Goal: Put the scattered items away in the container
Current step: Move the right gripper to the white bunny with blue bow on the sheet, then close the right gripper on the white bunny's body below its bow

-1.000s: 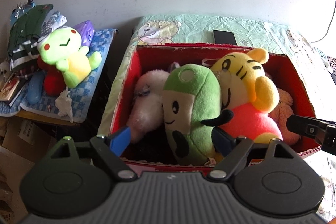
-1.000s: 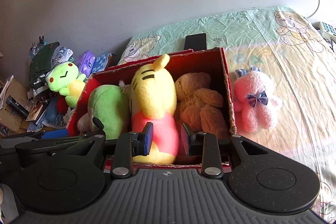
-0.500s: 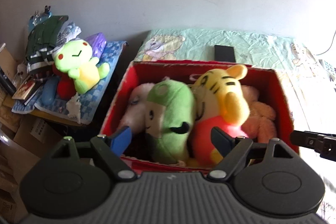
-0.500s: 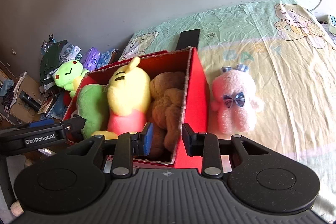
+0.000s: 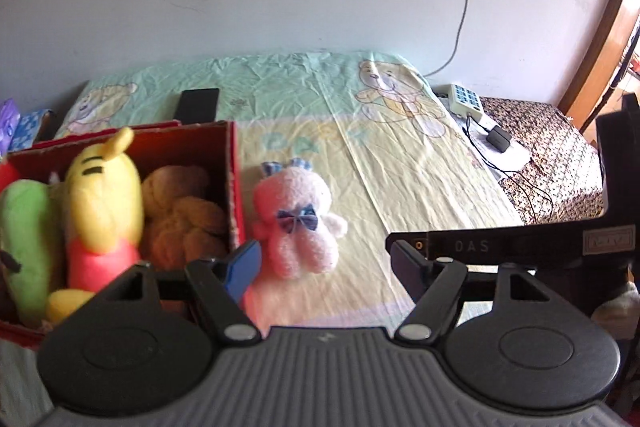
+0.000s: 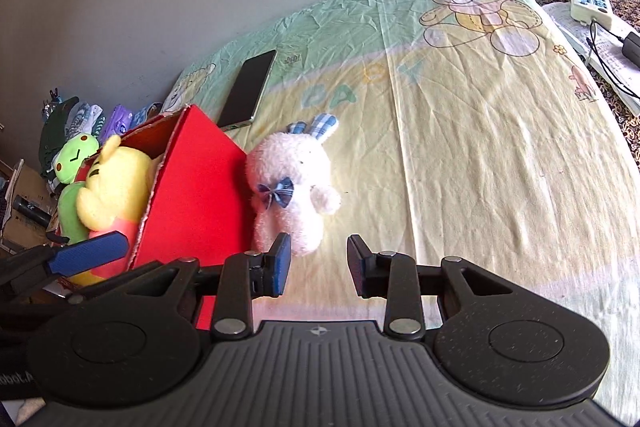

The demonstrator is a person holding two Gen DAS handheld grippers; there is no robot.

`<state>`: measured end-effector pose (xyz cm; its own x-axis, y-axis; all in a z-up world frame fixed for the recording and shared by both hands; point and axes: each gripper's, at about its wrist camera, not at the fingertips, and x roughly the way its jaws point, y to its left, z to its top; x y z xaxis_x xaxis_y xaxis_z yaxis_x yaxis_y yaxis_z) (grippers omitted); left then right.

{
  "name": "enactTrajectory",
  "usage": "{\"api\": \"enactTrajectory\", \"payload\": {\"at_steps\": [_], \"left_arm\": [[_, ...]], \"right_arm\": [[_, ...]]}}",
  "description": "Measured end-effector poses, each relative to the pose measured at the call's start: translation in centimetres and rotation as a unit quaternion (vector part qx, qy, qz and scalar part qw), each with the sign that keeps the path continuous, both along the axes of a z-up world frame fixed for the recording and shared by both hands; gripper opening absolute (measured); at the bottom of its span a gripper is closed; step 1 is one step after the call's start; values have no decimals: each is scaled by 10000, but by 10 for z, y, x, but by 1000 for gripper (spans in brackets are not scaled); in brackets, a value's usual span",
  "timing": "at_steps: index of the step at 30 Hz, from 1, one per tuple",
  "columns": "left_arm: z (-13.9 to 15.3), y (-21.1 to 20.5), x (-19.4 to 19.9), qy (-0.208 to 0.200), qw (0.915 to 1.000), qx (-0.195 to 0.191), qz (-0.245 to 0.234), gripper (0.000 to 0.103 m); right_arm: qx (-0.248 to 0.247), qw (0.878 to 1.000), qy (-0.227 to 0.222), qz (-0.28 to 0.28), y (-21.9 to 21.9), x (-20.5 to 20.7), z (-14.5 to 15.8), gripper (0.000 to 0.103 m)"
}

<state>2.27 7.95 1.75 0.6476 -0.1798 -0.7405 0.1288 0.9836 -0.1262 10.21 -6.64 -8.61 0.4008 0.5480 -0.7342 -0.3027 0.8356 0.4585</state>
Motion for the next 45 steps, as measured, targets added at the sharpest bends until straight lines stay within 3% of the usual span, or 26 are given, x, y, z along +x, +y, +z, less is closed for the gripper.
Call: {"api": "enactTrajectory", "payload": {"at_steps": [8, 19, 22, 25, 29, 35, 41, 45], "left_arm": [[-40, -26, 14, 332, 9991, 118, -224, 75], [-52, -25, 13, 434, 9986, 27, -305, 76], [-52, -23, 14, 459, 9985, 0, -285, 76], [-50, -20, 14, 448, 9984, -149, -300, 82], [-45, -19, 16, 389, 9982, -275, -372, 82], [-53, -19, 25, 539, 9948, -761, -413, 83], [-67, -33, 42, 691, 9909, -1021, -540, 82], [-82, -44, 55, 914, 9872, -1129, -653, 74]], "right_arm": [[339, 9981, 345, 387, 0, 40, -35, 39], [866, 9852, 1023, 1071, 50, 72, -79, 44], [1098, 9811, 1114, 1136, 49, 73, -81, 32], [1149, 9809, 1079, 1137, 37, 74, -78, 27], [1199, 9824, 989, 1039, 4, 69, -68, 26], [1161, 9833, 1180, 760, -57, 49, -68, 26], [944, 9870, 1252, 363, -100, 25, -72, 29], [928, 9897, 1090, 23, -118, 26, -67, 34]]}}
